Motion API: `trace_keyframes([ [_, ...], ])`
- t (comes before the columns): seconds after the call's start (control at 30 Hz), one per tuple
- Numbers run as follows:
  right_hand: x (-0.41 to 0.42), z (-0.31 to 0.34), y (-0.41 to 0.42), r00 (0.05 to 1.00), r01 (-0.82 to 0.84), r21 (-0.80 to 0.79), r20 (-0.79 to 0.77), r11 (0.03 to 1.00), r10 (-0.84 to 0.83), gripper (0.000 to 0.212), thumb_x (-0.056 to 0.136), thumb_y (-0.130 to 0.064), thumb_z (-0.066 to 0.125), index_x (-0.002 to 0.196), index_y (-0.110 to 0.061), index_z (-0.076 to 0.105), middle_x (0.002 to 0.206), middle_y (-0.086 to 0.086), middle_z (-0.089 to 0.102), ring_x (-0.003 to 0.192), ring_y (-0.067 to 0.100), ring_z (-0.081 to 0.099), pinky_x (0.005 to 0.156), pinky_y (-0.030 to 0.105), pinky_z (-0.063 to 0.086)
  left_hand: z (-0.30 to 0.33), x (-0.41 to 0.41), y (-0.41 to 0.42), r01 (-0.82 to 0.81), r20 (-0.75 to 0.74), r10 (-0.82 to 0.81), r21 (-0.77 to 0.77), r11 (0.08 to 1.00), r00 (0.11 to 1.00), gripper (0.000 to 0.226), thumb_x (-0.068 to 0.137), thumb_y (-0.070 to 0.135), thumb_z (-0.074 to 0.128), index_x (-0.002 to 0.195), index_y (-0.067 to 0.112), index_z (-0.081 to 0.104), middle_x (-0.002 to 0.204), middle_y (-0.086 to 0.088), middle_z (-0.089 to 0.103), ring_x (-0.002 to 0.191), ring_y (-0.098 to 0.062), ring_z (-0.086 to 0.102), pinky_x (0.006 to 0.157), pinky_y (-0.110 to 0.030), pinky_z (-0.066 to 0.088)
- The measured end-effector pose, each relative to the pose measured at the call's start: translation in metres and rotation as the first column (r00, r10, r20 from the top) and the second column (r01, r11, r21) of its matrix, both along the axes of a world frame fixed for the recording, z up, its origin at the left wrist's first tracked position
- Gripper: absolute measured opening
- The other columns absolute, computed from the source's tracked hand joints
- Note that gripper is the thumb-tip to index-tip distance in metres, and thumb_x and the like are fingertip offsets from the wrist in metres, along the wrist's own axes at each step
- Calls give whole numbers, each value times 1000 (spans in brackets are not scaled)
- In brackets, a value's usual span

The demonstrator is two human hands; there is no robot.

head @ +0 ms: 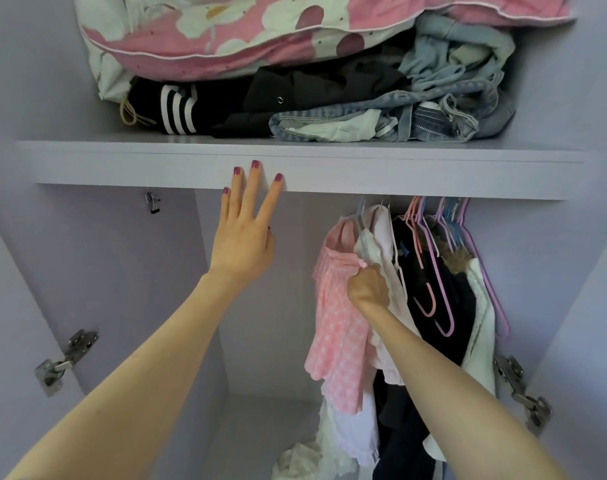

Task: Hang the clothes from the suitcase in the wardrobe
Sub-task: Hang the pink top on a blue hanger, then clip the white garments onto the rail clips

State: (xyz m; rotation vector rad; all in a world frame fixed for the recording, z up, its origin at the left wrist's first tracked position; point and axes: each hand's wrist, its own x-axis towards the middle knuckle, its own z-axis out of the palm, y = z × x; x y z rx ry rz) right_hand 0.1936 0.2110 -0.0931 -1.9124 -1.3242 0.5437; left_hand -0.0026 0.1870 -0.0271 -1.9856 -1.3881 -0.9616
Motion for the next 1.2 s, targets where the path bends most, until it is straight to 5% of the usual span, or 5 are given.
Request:
trace_keyframes([
  [0.4,26,-21,-26,989,-26,118,-139,993,42,36,100,-15,36,133,-3,42,128,15,54,114,32,55,80,28,40,-41,14,-25,-19,102,44,-231,973,994,78,83,-6,39,150,19,7,156,-17,-2,144,-37,-5,117,-49,7],
  [0.57,28,-41,-63,984,-116,150,-115,982,134,46,96,-10,43,142,-7,34,133,13,53,120,28,53,99,32,41,-80,16,-51,51,133,9,-438,898,991,63,91,1,40,148,17,17,156,-15,7,145,-31,4,113,-48,26],
  [0.77,31,-86,-140,987,-163,-16,-10,986,163,38,97,-17,46,132,-2,45,132,10,52,113,25,56,91,28,42,-133,22,-100,74,98,-6,-714,696,995,40,96,16,37,136,18,39,136,-8,44,112,-34,50,80,-42,46],
  [1.07,32,-159,-296,968,-184,-312,106,932,227,28,96,-19,47,117,-4,57,113,12,63,106,29,58,90,35,46,-215,32,-229,226,179,-152,-891,394,972,33,95,19,40,125,20,54,124,-5,59,107,-31,56,86,-35,46],
  [1.2,40,-185,-384,977,-167,-445,47,880,209,34,98,-24,44,128,-11,51,129,7,55,115,26,53,96,32,42,-241,49,-293,271,204,-252,-924,270,946,31,96,19,42,124,19,56,121,-1,60,108,-21,56,86,-24,41],
])
